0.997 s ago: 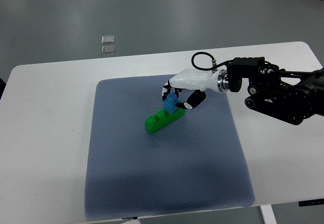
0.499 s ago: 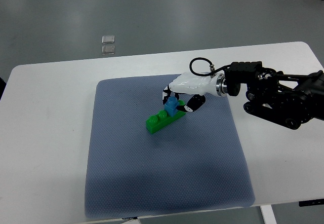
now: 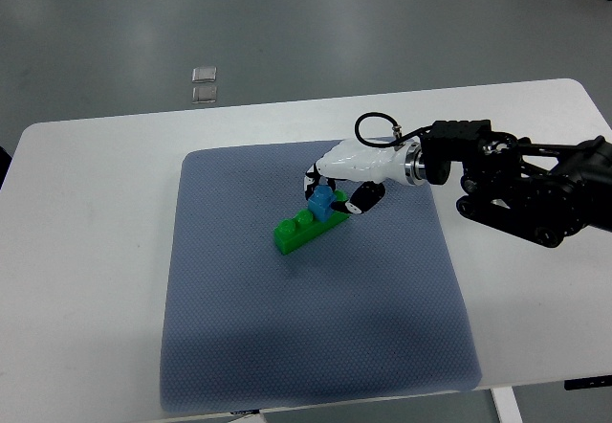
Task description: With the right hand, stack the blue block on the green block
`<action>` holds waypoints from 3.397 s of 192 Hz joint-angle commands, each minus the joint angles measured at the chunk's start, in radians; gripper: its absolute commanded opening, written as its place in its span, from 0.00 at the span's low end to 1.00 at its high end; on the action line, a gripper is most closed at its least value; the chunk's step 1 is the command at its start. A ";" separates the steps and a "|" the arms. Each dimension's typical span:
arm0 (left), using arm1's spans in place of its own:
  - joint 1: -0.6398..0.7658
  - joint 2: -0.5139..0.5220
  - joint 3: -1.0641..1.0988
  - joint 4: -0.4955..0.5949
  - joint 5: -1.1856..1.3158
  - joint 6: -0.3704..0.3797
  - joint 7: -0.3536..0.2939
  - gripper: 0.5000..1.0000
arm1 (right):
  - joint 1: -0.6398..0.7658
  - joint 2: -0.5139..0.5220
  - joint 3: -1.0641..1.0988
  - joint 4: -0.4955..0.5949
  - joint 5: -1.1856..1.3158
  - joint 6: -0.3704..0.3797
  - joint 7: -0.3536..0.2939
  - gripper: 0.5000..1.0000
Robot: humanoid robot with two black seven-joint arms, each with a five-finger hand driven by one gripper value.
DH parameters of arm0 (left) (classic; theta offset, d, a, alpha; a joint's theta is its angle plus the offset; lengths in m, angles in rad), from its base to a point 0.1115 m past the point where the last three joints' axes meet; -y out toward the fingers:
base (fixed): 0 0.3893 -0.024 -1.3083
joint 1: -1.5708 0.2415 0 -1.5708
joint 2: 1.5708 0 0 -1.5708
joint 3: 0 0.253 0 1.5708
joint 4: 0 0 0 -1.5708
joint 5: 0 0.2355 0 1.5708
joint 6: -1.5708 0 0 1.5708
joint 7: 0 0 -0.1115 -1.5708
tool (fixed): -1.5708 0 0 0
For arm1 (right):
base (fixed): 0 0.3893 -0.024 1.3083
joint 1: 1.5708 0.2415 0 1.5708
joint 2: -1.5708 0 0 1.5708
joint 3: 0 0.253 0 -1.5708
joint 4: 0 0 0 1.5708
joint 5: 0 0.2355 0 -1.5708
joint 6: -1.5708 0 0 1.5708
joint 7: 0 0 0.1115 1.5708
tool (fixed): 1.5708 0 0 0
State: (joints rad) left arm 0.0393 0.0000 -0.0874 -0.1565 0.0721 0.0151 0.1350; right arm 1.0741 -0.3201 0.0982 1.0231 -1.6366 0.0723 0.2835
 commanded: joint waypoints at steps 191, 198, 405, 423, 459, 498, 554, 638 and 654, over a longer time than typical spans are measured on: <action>-0.001 0.000 0.000 0.000 0.000 0.000 0.000 1.00 | 0.006 0.006 0.002 0.000 0.007 0.010 0.000 0.47; -0.001 0.000 0.000 0.000 0.000 -0.001 0.000 1.00 | 0.006 0.004 0.002 0.000 0.007 0.010 0.000 0.48; -0.001 0.000 0.000 0.000 0.000 0.000 0.000 1.00 | 0.030 -0.019 0.184 0.002 0.405 0.241 -0.006 0.85; -0.001 0.000 0.000 0.000 0.000 0.000 0.000 1.00 | 0.023 -0.027 0.219 -0.017 0.501 0.274 -0.032 0.85; 0.001 0.000 0.000 0.000 0.000 0.000 0.000 1.00 | -0.013 -0.024 0.219 -0.081 0.722 0.279 -0.046 0.85; 0.001 0.000 0.000 0.000 0.000 0.000 0.000 1.00 | -0.065 0.003 0.216 -0.193 0.923 0.267 -0.046 0.85; 0.001 0.000 0.000 0.000 0.000 -0.001 0.000 1.00 | -0.117 0.039 0.213 -0.271 1.264 0.276 -0.047 0.85; 0.001 0.000 0.000 0.000 0.000 -0.001 0.000 1.00 | -0.161 0.072 0.215 -0.284 1.615 0.156 -0.121 0.85; -0.001 0.000 0.000 0.000 0.000 0.000 0.000 1.00 | -0.172 0.075 0.215 -0.284 1.615 0.141 -0.119 0.85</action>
State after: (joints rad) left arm 0.0389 0.0000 -0.0875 -0.1565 0.0721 0.0154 0.1350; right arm 0.9142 -0.2500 0.3128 0.7392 -0.0234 0.2408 0.1608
